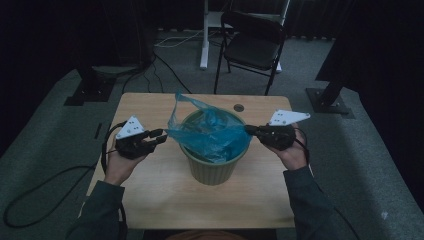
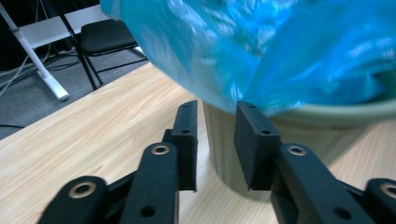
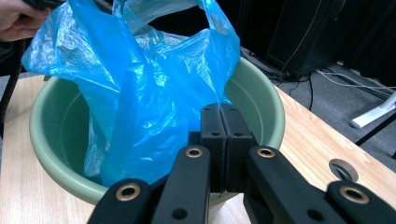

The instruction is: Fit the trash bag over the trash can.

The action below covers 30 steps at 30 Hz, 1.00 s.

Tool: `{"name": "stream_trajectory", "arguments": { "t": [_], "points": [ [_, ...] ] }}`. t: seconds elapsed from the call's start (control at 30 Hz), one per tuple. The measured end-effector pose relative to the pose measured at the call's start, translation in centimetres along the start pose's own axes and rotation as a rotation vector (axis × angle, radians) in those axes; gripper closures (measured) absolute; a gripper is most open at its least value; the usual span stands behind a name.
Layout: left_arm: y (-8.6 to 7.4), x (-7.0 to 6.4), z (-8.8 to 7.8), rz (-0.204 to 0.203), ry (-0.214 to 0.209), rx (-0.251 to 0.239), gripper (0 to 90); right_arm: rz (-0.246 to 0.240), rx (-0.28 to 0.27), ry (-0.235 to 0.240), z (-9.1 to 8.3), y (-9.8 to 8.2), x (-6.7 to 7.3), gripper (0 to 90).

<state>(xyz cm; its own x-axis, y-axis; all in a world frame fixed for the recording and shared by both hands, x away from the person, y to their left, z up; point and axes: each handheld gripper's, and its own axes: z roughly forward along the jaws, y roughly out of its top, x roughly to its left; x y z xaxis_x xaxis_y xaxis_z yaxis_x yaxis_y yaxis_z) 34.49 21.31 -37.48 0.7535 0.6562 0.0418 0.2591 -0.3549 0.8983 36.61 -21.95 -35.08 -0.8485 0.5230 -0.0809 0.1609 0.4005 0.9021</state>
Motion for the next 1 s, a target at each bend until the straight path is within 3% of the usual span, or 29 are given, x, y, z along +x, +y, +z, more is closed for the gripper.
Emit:
{"name": "stream_trajectory", "arguments": {
  "t": [0.13,0.27,0.37,0.63,0.83,0.87,1.0],
  "points": [
    [0.2,0.2,0.4,-0.022,-0.014,-0.023,60.3,0.000,0.003,0.003,0.1,0.1,0.1,89.6],
    [0.6,1.0,1.4,-0.086,-0.082,-0.061,52.1,-0.003,0.001,0.003,0.2,0.2,0.1,89.6],
    [0.7,1.2,1.9,-0.108,-0.116,-0.078,49.9,-0.003,-0.003,0.006,0.2,0.3,0.1,89.6],
    [1.1,0.3,2.8,-0.036,-0.095,-0.041,86.9,-0.008,0.010,0.018,0.3,0.2,0.1,88.5],
    [1.3,0.0,2.7,-0.005,-0.073,-0.034,89.0,-0.002,0.011,0.018,0.1,0.3,-0.1,80.6],
    [1.3,0.0,2.7,-0.004,-0.072,-0.035,89.1,0.006,0.005,0.023,-0.1,0.4,-0.3,76.1],
    [1.3,0.0,2.6,-0.002,-0.070,-0.040,89.1,0.011,0.002,0.027,-0.3,1.0,-0.5,72.2]
  ]
}}
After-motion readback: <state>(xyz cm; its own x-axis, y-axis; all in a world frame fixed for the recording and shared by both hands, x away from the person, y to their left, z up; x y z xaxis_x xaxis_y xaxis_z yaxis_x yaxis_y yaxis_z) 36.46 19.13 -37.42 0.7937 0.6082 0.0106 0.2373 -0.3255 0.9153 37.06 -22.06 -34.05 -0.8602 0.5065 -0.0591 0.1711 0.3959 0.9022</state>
